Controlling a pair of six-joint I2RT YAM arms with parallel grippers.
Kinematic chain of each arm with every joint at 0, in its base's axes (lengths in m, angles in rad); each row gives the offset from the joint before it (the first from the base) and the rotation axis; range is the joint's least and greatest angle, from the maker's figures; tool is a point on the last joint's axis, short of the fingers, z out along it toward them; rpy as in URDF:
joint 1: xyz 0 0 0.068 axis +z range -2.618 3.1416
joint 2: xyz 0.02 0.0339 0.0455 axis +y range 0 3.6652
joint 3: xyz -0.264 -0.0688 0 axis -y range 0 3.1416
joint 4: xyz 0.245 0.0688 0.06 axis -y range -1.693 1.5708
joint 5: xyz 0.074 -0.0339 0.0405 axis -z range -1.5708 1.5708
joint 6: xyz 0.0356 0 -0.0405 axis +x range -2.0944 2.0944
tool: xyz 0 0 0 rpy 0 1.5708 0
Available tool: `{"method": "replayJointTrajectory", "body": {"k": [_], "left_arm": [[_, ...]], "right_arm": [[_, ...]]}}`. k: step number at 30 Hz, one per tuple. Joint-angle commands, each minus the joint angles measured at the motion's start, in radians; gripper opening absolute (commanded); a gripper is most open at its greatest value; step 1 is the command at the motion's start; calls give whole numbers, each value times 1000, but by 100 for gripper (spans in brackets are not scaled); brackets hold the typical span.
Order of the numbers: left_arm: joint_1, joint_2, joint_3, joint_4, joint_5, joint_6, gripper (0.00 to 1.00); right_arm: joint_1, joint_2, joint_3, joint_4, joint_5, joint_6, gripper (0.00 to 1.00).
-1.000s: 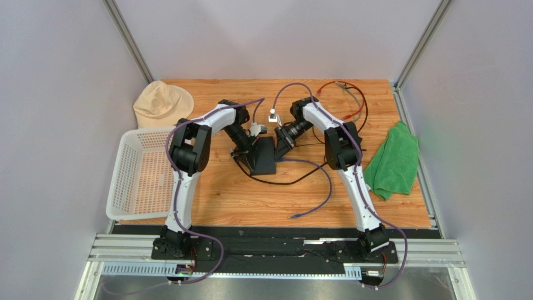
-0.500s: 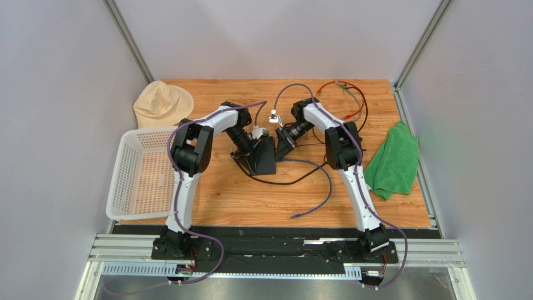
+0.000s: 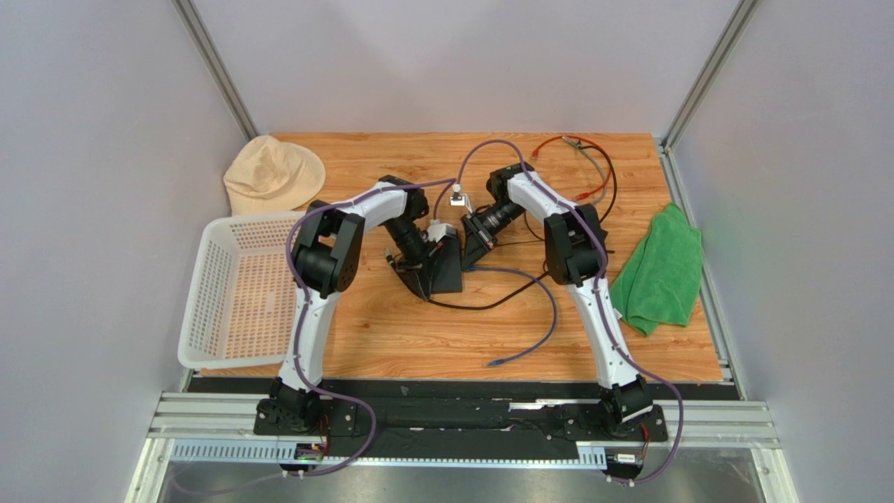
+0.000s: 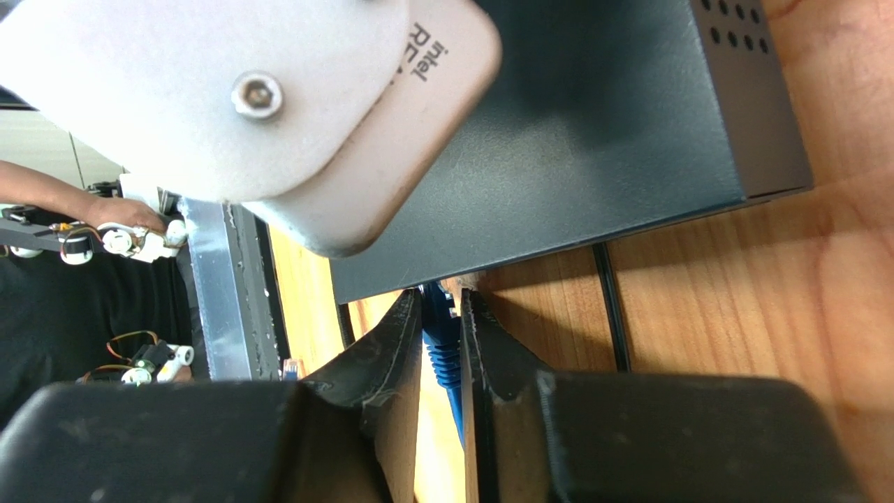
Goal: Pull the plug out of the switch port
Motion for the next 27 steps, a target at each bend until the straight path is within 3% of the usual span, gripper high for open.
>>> {"method": "replayJointTrajectory", "body": {"k": [1,8,13,19,24,27], "left_arm": [[6,62,-13,149,-137,50,7],[12,65,-11,148,-123,50,6],[22,55,-1,133,-107,59,0],[52,-27,56,57,182,151,0],[52,-13,65,88,198,122,0],[52,28,81,120,94,66,0]], "right_arm": [[54,37,-12,-194,189,9,6],[49,31,-9,-206,327,32,0],[39,29,-4,-216,370,31,0],[36,17,-22,-219,378,22,0],[34,17,-30,-220,375,25,0],[33,22,-32,-219,376,29,0]]}}
